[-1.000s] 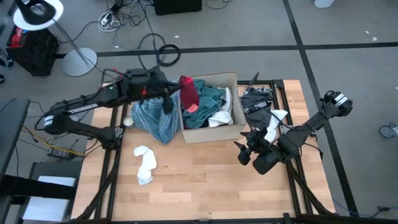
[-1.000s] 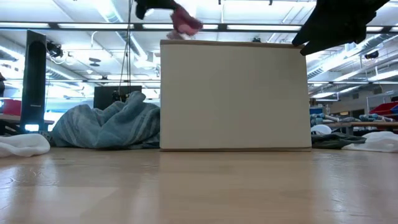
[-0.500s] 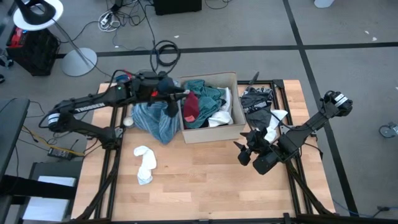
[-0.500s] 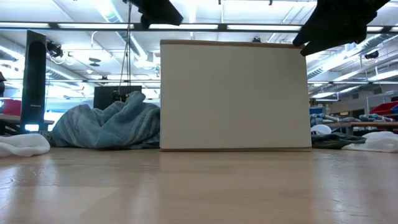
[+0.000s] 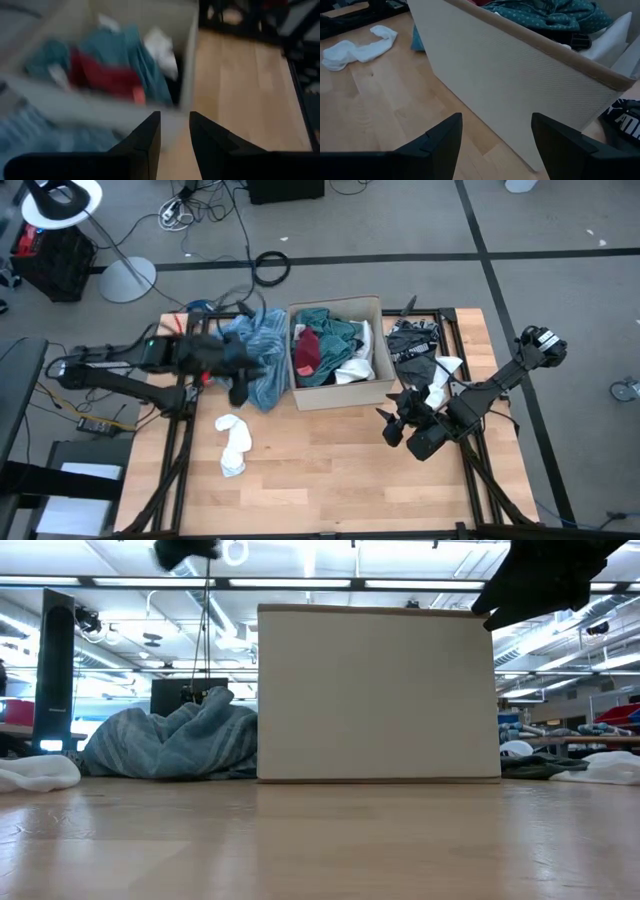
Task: Sort clothes
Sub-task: Put the left white sock into the bin
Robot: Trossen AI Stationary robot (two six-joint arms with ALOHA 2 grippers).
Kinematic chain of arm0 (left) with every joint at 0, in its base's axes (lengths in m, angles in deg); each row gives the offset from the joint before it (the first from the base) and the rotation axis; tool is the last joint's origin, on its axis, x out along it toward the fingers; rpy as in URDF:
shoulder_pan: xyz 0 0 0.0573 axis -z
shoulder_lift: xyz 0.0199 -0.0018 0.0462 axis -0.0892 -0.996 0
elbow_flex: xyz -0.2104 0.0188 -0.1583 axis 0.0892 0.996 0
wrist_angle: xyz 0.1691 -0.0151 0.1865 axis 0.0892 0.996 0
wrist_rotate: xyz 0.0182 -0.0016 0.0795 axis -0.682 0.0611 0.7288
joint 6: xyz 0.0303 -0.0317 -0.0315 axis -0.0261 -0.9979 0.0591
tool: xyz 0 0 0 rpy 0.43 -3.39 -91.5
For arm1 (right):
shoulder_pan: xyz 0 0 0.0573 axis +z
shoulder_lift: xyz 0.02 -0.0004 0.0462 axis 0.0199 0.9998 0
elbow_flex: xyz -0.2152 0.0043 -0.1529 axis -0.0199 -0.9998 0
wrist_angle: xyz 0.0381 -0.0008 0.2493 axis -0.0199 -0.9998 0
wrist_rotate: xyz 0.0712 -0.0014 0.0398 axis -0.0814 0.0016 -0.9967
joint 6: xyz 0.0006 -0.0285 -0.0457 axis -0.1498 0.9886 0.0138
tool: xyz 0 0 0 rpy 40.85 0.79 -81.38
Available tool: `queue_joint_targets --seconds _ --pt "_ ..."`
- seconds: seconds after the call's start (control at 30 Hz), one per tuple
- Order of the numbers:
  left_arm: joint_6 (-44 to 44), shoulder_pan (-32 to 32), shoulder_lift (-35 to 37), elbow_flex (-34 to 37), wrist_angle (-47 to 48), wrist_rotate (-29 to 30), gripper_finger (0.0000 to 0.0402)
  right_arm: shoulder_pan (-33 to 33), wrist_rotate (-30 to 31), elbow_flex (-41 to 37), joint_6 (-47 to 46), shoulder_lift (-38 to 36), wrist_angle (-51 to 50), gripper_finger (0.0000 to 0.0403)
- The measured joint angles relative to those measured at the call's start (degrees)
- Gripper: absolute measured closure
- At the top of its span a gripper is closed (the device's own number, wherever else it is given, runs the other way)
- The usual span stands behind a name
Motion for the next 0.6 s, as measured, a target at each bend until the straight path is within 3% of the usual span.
queue_joint_targets --seconds 0.2,0.6 --pt "-17.6 10.8 2.7 6.6 10.2 5.6 0.0294 0.0 0.0 0.0 0.0 0.0 0.6 0.0163" --pt "-44.7 23.3 2.4 27.2 11.3 2.5 0.0294 0.0 -0.3 0.0 1.0 0.0 2.1 0.0163"
